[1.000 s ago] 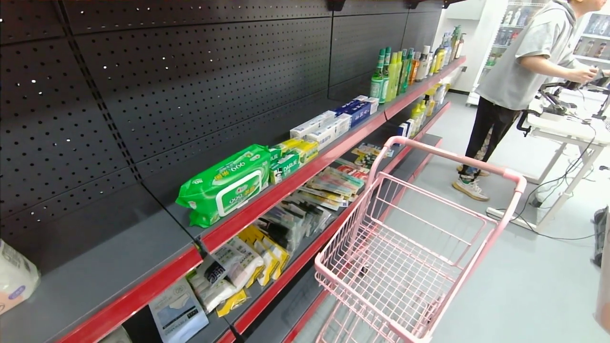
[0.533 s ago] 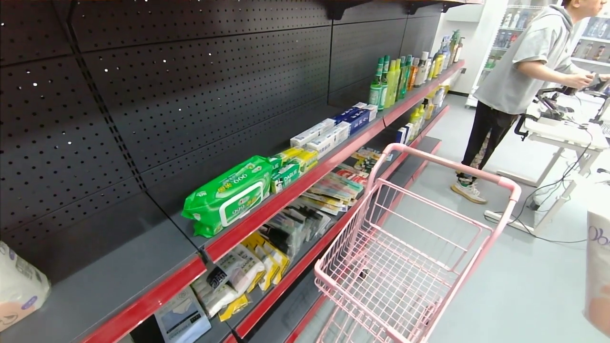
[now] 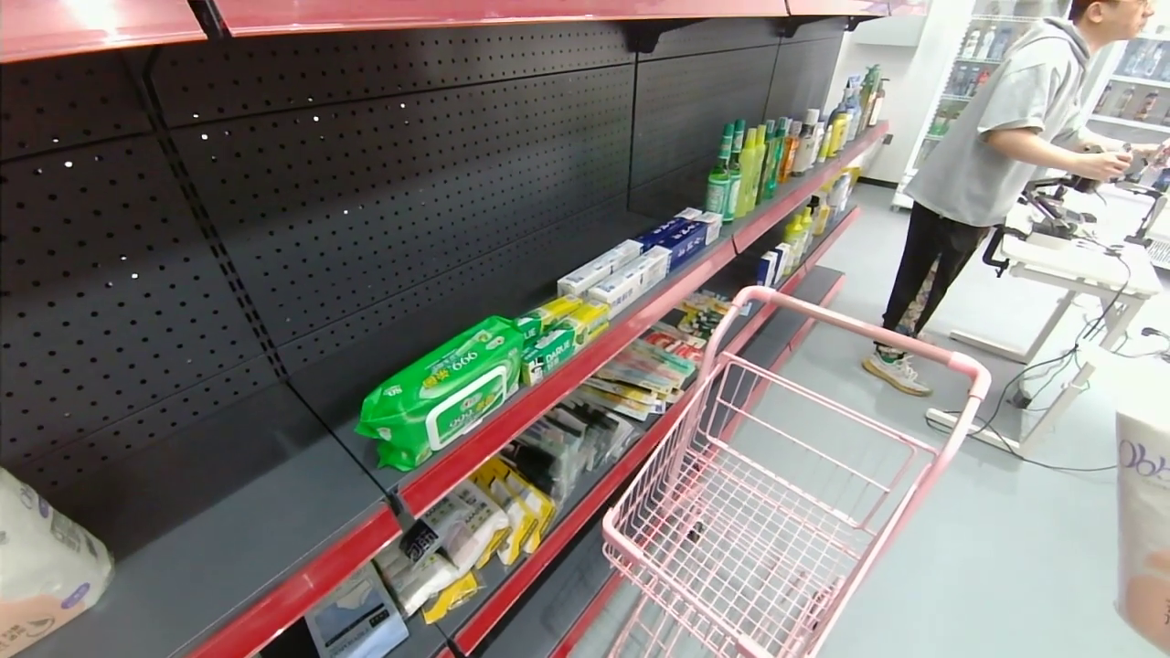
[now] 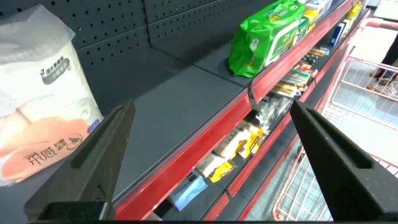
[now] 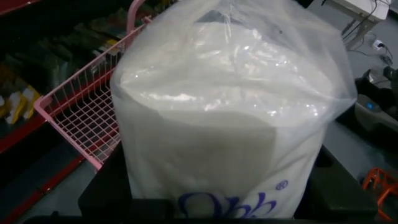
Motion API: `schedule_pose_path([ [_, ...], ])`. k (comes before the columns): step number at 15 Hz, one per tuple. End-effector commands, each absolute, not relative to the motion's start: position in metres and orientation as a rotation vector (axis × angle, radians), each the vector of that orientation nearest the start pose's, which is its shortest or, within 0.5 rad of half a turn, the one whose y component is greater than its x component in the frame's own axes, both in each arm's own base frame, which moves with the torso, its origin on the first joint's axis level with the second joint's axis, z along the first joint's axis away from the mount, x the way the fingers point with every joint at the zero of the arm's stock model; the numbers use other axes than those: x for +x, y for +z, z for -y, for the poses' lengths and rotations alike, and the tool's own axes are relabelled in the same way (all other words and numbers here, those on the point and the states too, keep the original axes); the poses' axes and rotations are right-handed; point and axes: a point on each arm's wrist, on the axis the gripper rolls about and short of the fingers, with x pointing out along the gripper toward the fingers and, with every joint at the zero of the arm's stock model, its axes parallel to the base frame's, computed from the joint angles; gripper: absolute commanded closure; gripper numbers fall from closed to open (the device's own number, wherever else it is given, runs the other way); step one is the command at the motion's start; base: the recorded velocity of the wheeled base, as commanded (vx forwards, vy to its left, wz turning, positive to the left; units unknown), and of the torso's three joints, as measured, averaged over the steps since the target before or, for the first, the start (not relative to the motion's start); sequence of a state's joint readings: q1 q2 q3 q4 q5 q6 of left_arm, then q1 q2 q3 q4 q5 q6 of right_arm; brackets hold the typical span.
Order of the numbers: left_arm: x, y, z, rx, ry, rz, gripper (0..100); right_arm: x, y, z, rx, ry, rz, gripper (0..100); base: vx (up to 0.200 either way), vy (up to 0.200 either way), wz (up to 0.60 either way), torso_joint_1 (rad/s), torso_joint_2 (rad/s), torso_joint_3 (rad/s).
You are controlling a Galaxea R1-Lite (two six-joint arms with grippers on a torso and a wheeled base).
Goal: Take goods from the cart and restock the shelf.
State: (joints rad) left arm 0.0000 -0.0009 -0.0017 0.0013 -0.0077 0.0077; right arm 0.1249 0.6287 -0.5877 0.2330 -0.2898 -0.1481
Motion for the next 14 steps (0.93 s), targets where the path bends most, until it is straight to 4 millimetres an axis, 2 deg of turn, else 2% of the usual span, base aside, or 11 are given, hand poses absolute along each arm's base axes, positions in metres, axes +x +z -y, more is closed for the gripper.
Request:
schedule_pose_path([
  [1, -0.023, 0.076, 0.0, 0.008, -0.008, 0.0, 0, 0.034, 0.217, 0.002, -0.205, -0.144, -0.285, 100, 0.0, 0.0, 0.0, 0.105, -0.21, -0.105],
  [6, -0.023, 0.076, 0.0, 0.008, -0.008, 0.0, 0, 0.034, 0.216, 0.002, -0.216, -0.147, -0.288, 100, 0.0, 0.0, 0.0, 0.088, -0.19, -0.099],
  [10, -0.023, 0.076, 0.0, 0.008, -0.008, 0.0, 0, 0.033, 0.207, 0.003, -0.219, -0.162, -0.309, 100, 0.0, 0.0, 0.0, 0.014, -0.04, -0.015],
  [14, -0.023, 0.076, 0.0, 0.008, -0.008, 0.0, 0, 0.033, 0.207, 0.003, -0.218, -0.168, -0.31, 100, 0.0, 0.0, 0.6, 0.005, 0.0, 0.004],
])
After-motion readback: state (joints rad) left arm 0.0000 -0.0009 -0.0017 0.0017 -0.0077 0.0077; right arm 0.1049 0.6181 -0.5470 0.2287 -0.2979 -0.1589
